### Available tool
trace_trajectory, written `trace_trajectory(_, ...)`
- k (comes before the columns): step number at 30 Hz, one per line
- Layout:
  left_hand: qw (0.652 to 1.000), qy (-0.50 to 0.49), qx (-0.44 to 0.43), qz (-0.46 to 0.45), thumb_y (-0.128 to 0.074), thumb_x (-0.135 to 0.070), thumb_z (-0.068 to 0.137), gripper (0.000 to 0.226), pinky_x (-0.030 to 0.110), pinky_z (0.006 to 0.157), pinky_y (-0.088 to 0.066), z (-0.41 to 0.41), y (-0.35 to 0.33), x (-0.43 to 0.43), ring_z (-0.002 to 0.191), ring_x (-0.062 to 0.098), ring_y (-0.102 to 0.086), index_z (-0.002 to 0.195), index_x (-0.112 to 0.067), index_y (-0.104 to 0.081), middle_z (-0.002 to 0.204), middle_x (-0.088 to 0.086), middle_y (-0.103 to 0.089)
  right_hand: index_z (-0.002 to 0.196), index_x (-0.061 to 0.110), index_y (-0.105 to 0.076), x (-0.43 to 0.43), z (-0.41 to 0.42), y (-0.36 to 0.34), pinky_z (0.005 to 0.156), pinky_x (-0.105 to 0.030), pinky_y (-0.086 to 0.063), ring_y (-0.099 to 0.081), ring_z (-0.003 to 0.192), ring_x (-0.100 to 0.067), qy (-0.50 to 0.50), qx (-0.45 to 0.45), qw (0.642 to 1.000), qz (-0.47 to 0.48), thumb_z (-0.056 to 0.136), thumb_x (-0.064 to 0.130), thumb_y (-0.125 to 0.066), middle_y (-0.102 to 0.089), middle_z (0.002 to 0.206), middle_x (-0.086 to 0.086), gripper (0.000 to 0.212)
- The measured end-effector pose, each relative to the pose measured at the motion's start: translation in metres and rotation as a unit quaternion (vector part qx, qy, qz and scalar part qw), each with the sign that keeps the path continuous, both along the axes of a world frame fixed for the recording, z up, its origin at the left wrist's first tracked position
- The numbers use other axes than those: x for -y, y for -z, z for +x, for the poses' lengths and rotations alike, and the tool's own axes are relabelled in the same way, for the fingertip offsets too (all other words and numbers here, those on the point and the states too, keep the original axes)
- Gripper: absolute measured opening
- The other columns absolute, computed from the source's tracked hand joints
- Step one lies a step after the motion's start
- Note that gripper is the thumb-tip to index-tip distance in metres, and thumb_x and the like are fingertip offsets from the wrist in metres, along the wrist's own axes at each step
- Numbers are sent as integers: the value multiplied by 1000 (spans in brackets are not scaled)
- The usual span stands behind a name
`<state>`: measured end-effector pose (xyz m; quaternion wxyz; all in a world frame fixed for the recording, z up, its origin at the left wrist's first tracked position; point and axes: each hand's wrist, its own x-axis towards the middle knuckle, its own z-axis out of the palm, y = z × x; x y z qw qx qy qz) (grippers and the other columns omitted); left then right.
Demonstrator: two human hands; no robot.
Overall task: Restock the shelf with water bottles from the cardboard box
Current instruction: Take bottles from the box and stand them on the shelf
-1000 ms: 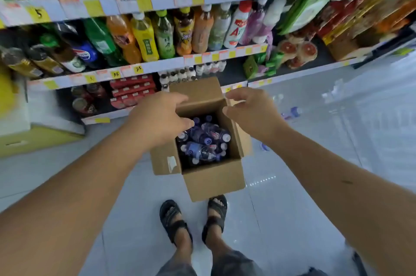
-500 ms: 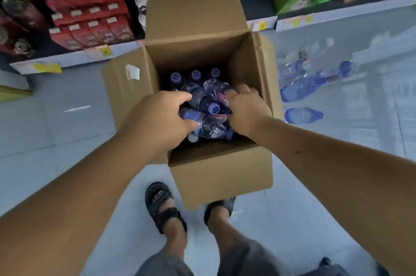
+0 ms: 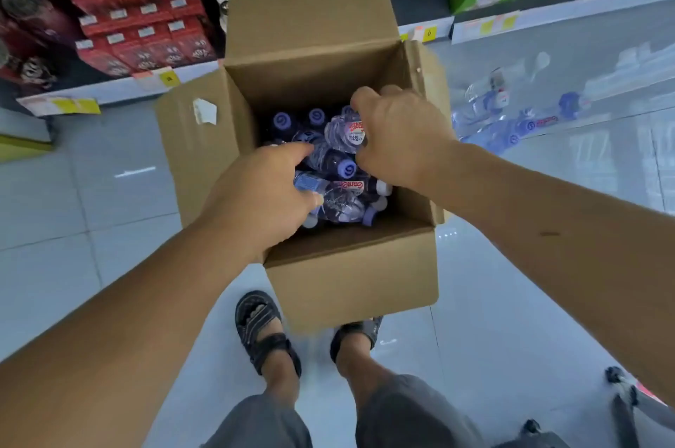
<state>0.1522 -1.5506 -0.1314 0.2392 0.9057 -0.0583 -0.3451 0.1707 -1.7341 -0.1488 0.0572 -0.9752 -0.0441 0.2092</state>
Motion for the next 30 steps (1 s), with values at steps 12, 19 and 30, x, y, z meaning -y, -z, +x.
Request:
trace_trajectory(12,958,-119,72,-252,-81,-21,75,50,7,74,-40,-2,-263,14,89,0,-57,113,-41,-55,103,-22,-60,128,28,-51,-7,-23,-343,67,-6,-40,-56,81,8,133,140,905,379,70,22,-80,-61,93,24,65)
trace_trajectory(19,901,-120,196,-369,-77,-14,74,42,14,62,-51,-3,-449,19,76,-5,-62,105,-25,-52,90,-12,-64,115,31,-55,-30,-45,-486,84,-29,-56,-70,91,-1,204,177,801,534,71,25,-88,-73,101,10,55)
trace_trajectory(30,879,30,157,-450,-83,-9,72,65,37,77,-58,-26,-620,-39,90,17,-71,121,-45,-58,109,-9,-72,123,14,-55,-43,-86,-661,87,-44,-56,-72,95,-23,157,206,788,559,82,15,-78,-72,105,-9,47)
